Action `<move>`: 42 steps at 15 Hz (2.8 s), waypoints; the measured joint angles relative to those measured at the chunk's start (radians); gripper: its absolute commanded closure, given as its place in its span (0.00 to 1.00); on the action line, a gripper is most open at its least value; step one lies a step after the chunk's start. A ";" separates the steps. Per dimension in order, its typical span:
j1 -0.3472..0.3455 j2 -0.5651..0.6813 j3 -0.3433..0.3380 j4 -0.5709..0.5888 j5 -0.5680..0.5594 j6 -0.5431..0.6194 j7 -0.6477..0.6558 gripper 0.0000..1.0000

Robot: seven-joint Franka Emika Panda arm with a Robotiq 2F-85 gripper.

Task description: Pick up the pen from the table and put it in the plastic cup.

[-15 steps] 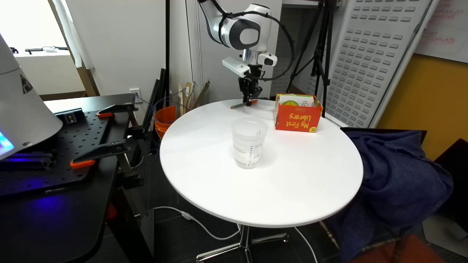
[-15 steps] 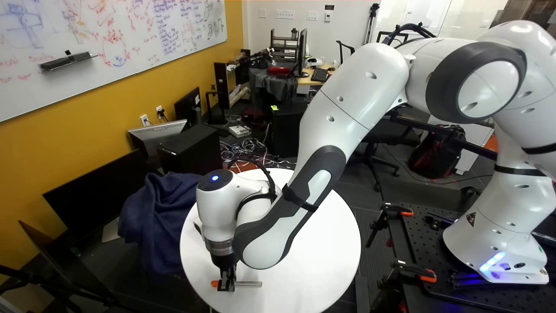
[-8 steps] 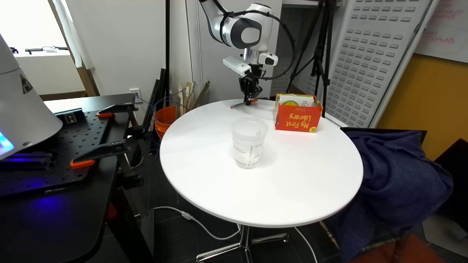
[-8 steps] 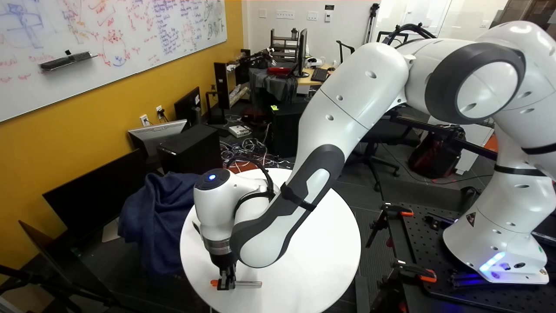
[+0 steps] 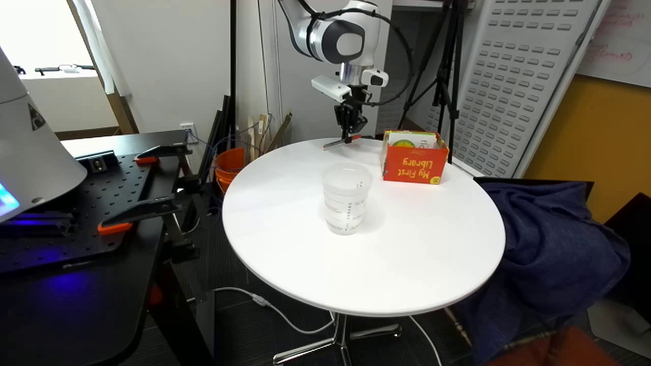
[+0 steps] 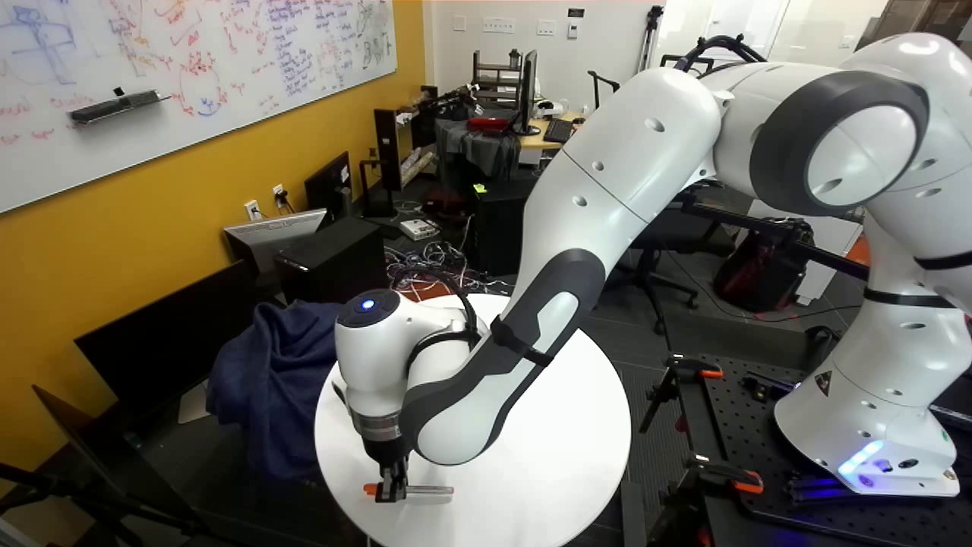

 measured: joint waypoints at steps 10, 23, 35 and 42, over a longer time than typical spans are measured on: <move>0.047 -0.125 -0.048 -0.098 -0.008 0.000 0.027 0.96; 0.101 -0.316 -0.112 -0.300 -0.105 0.000 0.185 0.96; 0.087 -0.461 -0.176 -0.448 -0.137 0.001 0.238 0.96; 0.026 -0.534 -0.196 -0.527 -0.138 0.005 0.238 0.96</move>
